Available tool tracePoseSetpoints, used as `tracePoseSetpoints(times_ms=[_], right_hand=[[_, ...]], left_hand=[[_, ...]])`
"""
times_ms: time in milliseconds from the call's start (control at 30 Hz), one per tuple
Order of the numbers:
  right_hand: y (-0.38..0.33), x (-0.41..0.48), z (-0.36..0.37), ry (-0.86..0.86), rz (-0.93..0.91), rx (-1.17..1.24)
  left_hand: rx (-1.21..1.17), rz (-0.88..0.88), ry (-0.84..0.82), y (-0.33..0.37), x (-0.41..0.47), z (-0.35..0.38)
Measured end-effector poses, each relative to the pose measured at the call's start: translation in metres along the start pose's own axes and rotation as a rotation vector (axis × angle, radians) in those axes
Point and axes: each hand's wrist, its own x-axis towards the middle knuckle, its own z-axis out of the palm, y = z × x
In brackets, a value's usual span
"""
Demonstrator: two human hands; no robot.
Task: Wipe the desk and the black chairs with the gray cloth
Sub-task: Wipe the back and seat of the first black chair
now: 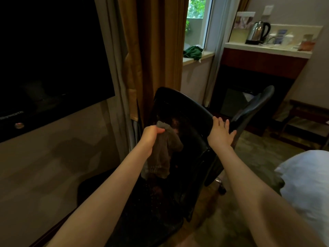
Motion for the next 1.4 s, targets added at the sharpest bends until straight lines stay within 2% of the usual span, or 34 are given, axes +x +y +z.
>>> tracePoseSetpoints(times_ms=[100,167,233,300,400,533,633,767,867,1033,1333,1400], right_hand=[[-0.005,0.01,0.0,0.06,-0.077,-0.114],[-0.012,0.005,0.01,0.162,-0.243,-0.071],[-0.023,-0.005,0.024,0.16,-0.483,0.188],[-0.034,-0.001,0.035,-0.018,-0.596,0.471],[-0.042,0.02,0.036,-0.252,-0.501,0.776],[-0.051,0.047,0.029,-0.385,-0.585,0.859],[-0.059,0.059,0.028,-0.503,-0.512,1.04],[-0.068,0.064,0.027,-0.734,-0.33,1.241],[-0.082,0.069,0.019,-0.829,-0.333,1.223],[-0.106,0.077,0.012,-0.879,-0.289,1.202],[-0.157,0.091,0.015,-0.713,-0.059,1.15],[-0.166,0.095,0.012,-0.695,-0.02,1.162]], left_hand=[[0.0,0.039,0.031,0.004,0.012,0.004],[0.011,0.077,0.058,0.009,0.019,0.009],[0.032,0.115,0.086,0.018,0.026,0.014],[0.095,0.178,0.104,0.032,0.032,0.022],[0.177,0.24,0.149,0.047,0.037,0.026],[0.264,0.265,0.169,0.058,0.044,0.022],[0.332,0.296,0.168,0.061,0.05,0.019],[0.286,0.295,0.251,0.054,0.059,0.003],[0.203,0.265,0.287,0.049,0.07,-0.014],[0.172,0.278,0.266,0.051,0.088,-0.035],[0.297,0.331,0.345,0.066,0.149,-0.047],[0.38,0.339,0.451,0.071,0.16,-0.048]])
